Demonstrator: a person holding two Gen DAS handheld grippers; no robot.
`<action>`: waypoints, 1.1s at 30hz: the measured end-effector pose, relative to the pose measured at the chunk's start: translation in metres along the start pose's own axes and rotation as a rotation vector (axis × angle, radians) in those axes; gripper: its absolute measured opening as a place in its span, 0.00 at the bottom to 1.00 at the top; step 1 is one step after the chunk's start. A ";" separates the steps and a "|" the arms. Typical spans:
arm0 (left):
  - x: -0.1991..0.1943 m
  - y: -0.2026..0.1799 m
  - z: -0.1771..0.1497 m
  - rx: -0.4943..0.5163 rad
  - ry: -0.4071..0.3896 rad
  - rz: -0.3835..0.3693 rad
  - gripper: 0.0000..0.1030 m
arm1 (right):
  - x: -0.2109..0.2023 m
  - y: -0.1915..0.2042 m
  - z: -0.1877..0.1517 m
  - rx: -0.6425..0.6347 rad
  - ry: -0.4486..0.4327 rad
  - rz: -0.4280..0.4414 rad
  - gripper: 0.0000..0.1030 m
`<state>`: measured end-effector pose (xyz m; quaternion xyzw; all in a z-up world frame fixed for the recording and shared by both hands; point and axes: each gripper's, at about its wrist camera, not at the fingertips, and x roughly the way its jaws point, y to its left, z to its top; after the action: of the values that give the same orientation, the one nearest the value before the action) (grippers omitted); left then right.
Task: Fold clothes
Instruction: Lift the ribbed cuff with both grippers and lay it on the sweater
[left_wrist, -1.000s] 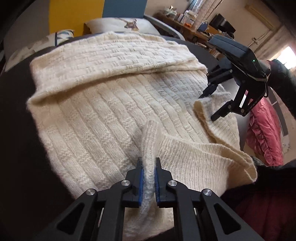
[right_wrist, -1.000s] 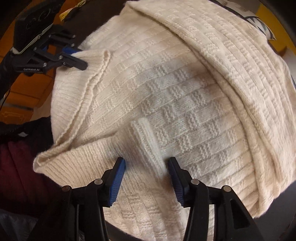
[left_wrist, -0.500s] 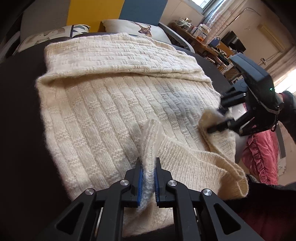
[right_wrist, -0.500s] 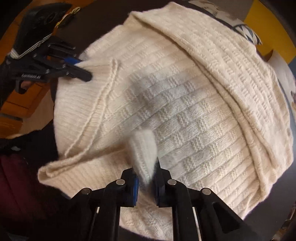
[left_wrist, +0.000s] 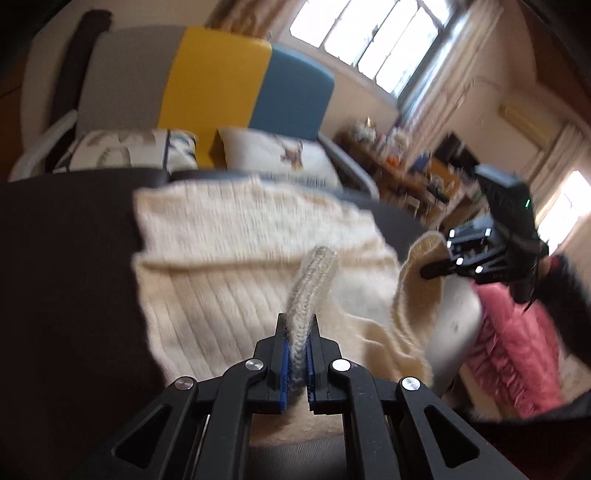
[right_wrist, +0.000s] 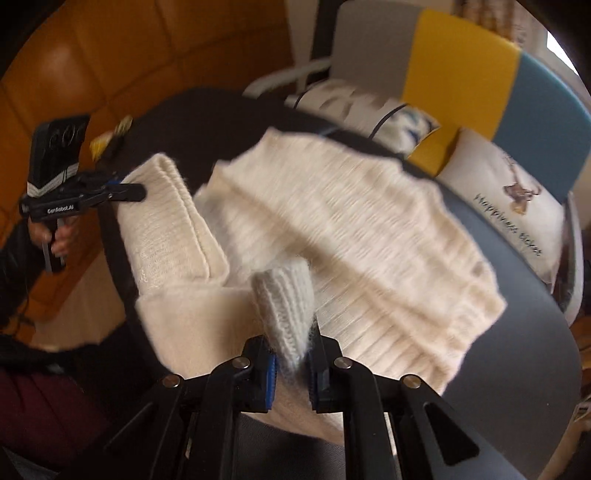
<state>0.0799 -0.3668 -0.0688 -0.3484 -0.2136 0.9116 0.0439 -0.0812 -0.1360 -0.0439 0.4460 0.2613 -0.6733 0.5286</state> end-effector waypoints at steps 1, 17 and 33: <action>-0.008 0.003 0.011 -0.012 -0.041 0.001 0.07 | -0.009 -0.010 0.004 0.027 -0.032 -0.012 0.11; 0.089 0.102 0.144 -0.170 -0.097 0.203 0.07 | 0.072 -0.219 0.013 0.581 -0.168 -0.057 0.11; 0.174 0.139 0.087 -0.246 0.164 0.361 0.07 | 0.124 -0.227 -0.034 0.617 -0.053 0.026 0.10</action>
<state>-0.0984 -0.4835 -0.1762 -0.4566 -0.2530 0.8404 -0.1457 -0.2898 -0.0980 -0.1956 0.5710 0.0249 -0.7255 0.3835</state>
